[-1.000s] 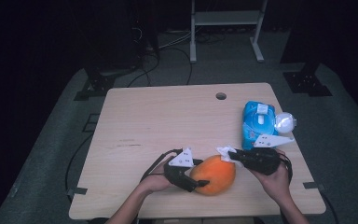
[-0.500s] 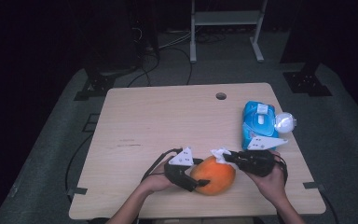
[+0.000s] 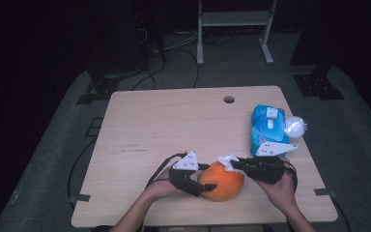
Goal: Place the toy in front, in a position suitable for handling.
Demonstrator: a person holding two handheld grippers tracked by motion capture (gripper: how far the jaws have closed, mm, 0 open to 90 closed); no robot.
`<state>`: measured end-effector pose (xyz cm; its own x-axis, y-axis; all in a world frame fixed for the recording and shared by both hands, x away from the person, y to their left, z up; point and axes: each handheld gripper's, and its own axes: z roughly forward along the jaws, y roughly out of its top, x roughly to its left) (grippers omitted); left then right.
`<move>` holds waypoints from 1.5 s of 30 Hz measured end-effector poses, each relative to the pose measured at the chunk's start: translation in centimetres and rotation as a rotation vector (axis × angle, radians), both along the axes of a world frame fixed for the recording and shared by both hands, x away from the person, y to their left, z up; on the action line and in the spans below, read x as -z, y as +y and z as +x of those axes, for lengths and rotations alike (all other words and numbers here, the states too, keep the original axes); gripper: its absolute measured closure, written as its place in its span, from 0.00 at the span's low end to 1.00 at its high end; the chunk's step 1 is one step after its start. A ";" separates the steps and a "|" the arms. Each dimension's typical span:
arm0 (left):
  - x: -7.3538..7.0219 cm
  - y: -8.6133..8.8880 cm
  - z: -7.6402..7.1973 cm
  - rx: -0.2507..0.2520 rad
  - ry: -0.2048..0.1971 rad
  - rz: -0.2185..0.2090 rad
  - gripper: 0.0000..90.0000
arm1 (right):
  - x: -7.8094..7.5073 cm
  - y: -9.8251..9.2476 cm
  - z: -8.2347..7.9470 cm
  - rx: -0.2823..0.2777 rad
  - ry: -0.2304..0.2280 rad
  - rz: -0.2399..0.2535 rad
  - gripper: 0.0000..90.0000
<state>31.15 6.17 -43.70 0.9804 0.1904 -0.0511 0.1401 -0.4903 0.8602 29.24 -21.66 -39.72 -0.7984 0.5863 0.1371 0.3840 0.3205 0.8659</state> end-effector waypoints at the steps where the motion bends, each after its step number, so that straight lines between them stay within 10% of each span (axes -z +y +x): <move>1: 0.0 0.0 0.0 -0.004 0.003 -0.001 0.35 | 0.0 0.1 0.0 -0.002 -0.004 -0.008 0.91; 11: 0.1 0.1 0.1 -0.008 0.011 -0.011 0.35 | 0.4 -2.3 0.7 0.041 0.025 -0.010 0.91; 24: -0.6 -1.4 -1.0 0.000 -0.045 0.035 0.33 | -0.7 2.2 -1.0 -0.078 -0.043 -0.058 0.91; 38: -0.5 -1.3 -0.6 0.008 -0.032 0.019 0.33 | -0.1 -1.0 0.0 -0.004 -0.003 -0.050 0.91; 45: -1.4 -2.9 -2.0 0.038 -0.118 0.073 0.33 | -0.4 1.2 -0.5 -0.060 -0.007 -0.019 0.91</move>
